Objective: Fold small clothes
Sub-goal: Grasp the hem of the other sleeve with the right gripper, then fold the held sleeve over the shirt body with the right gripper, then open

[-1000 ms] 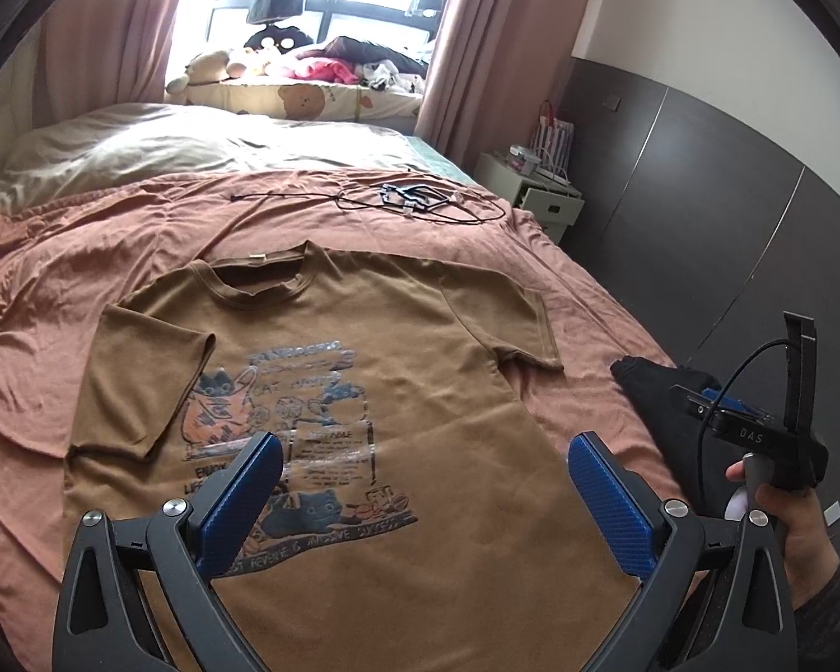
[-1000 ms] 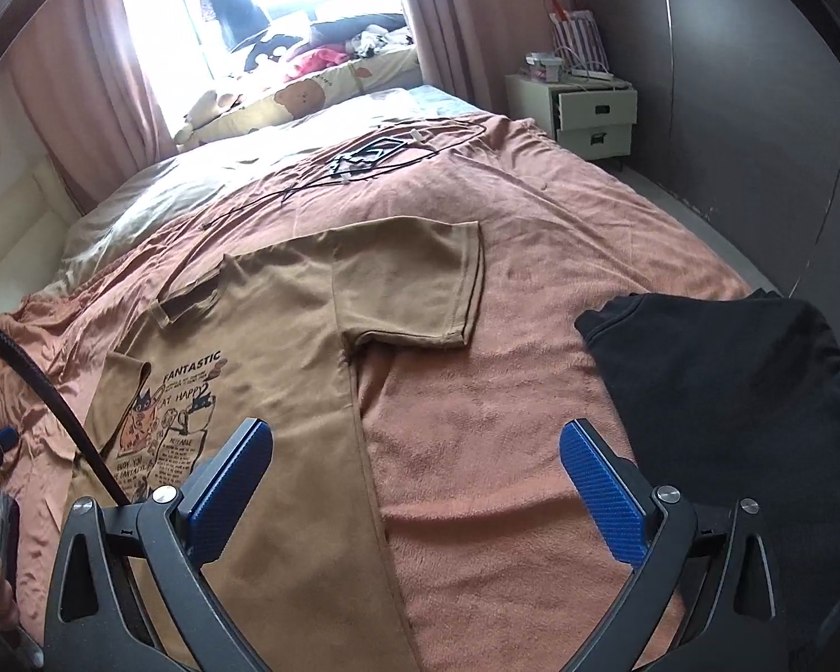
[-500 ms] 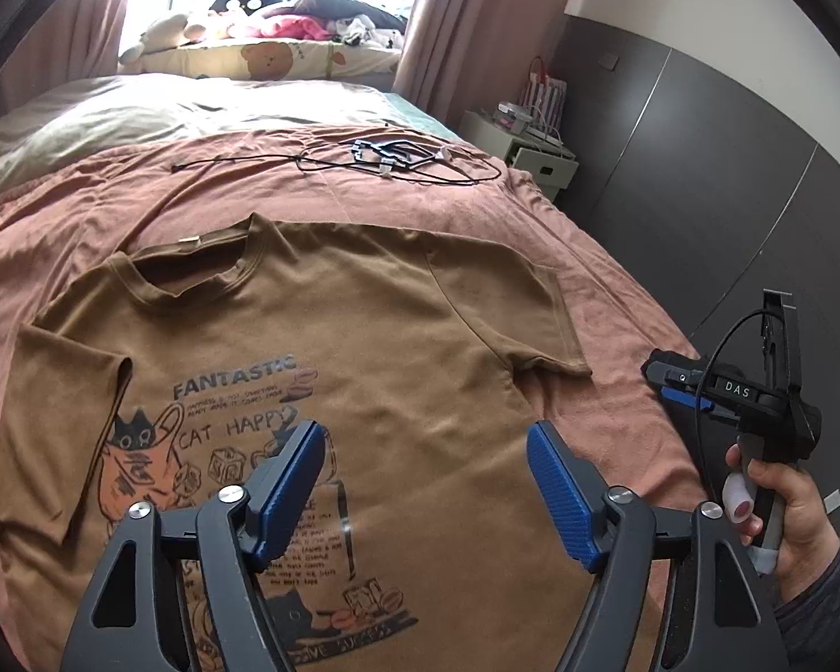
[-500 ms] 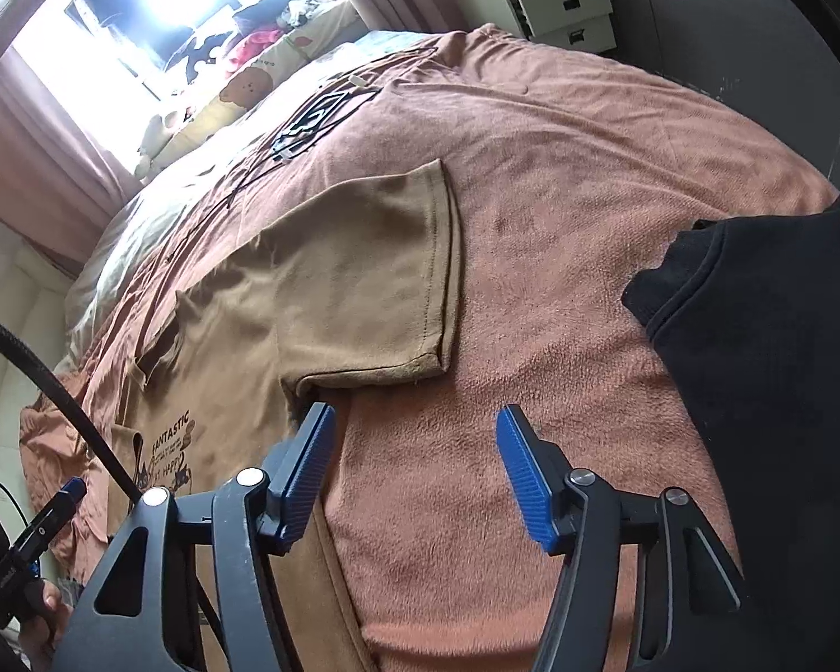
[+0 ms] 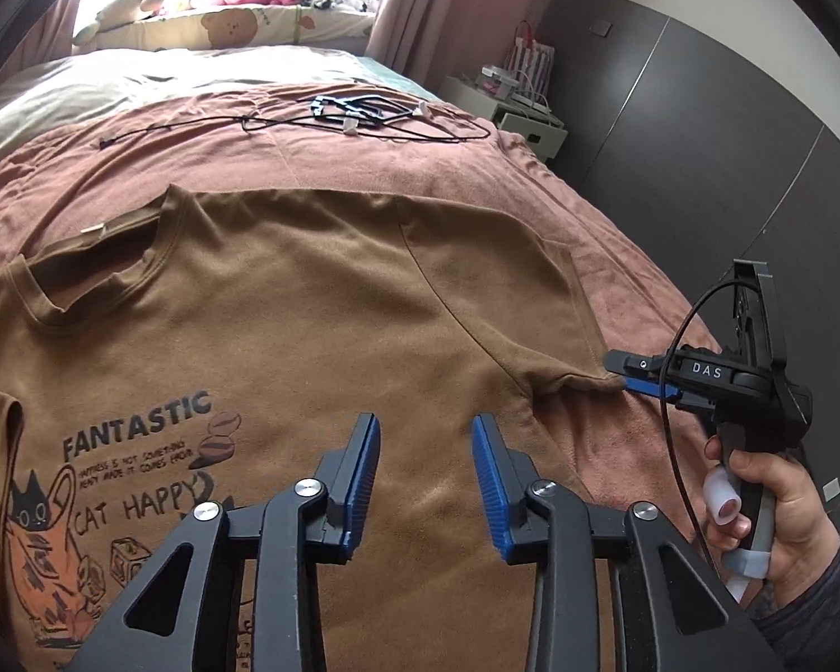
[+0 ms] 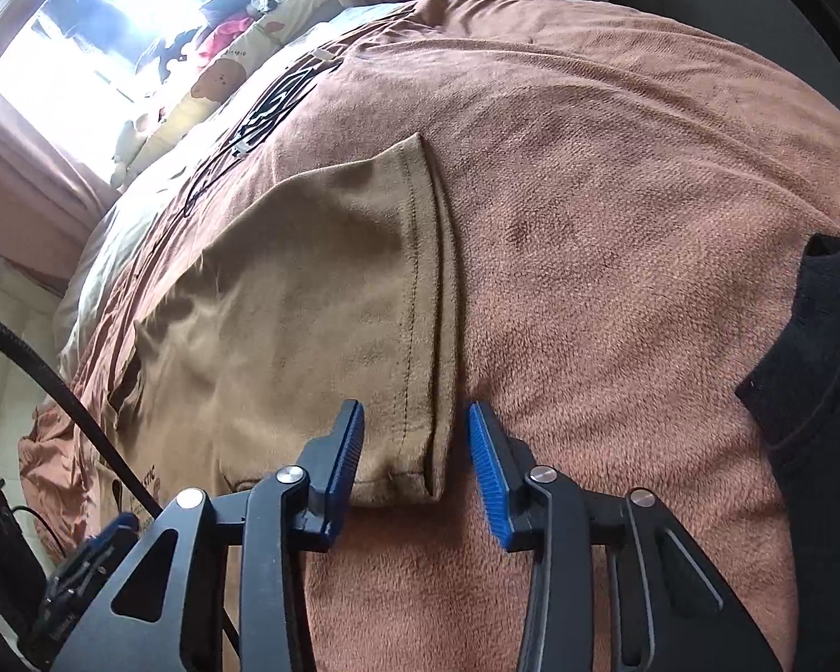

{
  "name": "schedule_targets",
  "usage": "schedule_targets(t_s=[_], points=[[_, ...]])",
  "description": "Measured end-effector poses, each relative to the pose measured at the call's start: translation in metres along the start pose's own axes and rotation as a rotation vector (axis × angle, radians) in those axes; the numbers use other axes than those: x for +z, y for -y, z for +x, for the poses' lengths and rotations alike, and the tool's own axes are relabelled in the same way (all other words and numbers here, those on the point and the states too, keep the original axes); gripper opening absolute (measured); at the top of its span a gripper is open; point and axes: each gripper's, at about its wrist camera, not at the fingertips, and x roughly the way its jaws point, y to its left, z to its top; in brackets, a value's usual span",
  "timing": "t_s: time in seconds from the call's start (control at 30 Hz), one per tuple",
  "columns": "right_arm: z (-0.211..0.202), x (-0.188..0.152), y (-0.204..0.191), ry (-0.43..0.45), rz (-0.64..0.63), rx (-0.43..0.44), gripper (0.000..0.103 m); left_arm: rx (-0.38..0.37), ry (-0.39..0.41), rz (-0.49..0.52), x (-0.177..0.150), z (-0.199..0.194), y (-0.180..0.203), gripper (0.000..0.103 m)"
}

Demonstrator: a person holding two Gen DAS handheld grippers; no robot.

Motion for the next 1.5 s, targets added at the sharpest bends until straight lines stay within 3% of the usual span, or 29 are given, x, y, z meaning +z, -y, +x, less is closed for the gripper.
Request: schedule_targets(t_s=[0.07, 0.17, 0.53, 0.73, 0.97, 1.27, 1.4, 1.5], points=[[0.004, 0.004, 0.004, -0.015, 0.018, 0.025, 0.013, -0.011, -0.033, 0.009, -0.003, 0.014, -0.001, 0.028], [0.005, 0.008, 0.003, -0.019, -0.002, 0.017, 0.001, -0.001, -0.055, 0.026, -0.009, 0.028, 0.000, 0.027], [-0.048, 0.012, -0.049, 0.093, -0.140, 0.081, 0.000, -0.022, -0.065, 0.038, -0.002, 0.050, 0.010, 0.026], [-0.068, 0.004, -0.082, 0.105, -0.207, 0.143, 0.000, -0.056, -0.059, 0.005, 0.002, 0.060, 0.018, 0.026], [-0.070, -0.003, -0.104, 0.092, -0.250, 0.193, 0.000, -0.089, -0.073, -0.031, 0.004, 0.070, 0.022, 0.026], [-0.052, 0.001, -0.111, 0.060, -0.218, 0.255, 0.000, -0.113, -0.106, -0.103, 0.004, 0.091, 0.026, 0.026], [-0.044, -0.003, -0.106, 0.044, -0.205, 0.267, 0.000, -0.121, -0.109, -0.095, 0.003, 0.084, 0.025, 0.026], [-0.037, -0.008, -0.108, 0.029, -0.194, 0.279, 0.000, -0.087, -0.106, -0.083, 0.003, 0.073, 0.017, 0.026]])
